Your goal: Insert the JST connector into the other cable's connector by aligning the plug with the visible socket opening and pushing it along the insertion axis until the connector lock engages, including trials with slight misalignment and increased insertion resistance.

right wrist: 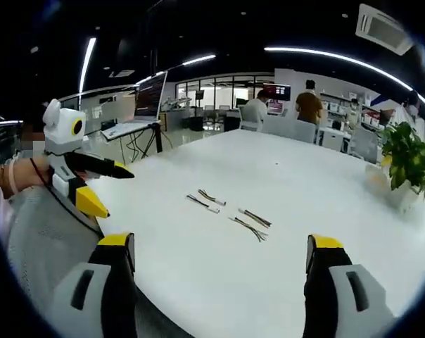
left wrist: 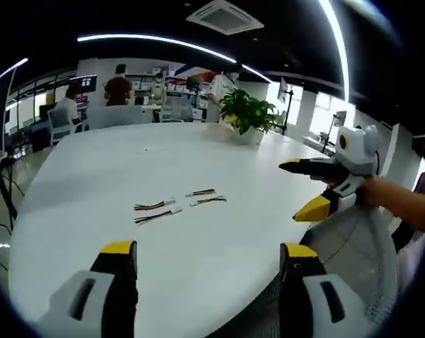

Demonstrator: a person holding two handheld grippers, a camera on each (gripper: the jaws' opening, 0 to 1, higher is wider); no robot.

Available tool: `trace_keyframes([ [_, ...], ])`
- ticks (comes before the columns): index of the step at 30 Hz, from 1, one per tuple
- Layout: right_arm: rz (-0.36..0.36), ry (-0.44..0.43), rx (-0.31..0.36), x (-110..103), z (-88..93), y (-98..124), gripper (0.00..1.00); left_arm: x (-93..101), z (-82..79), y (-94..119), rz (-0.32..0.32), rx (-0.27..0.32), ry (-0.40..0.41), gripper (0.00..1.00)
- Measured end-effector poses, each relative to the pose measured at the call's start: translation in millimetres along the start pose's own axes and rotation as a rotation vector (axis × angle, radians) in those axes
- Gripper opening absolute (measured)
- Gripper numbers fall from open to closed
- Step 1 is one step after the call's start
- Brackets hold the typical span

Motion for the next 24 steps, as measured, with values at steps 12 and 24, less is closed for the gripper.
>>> trace_keyframes([
  [12, 0.023, 0.012, -0.027, 2.4, 4.4, 2.8, 1.00, 7.1, 0.9, -0.1, 0.027, -0.020, -0.086, 0.79],
  [24, -0.004, 0.015, -0.040, -0.8, 6.4, 1.4, 1.00, 4.8, -3.8, 2.6, -0.015, 0.008, -0.120, 0.73],
])
Point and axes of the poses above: the point that each gripper's makers call its tool centre point, and the gripper's own axes: y roughly backward along the fingers, x roughly to its right, z roughly out of its underside, the point moved 7 cm from there along y, roughly backward along the fingers, and after that the axes turned 15 degrees about x, right-handed, at the moved point
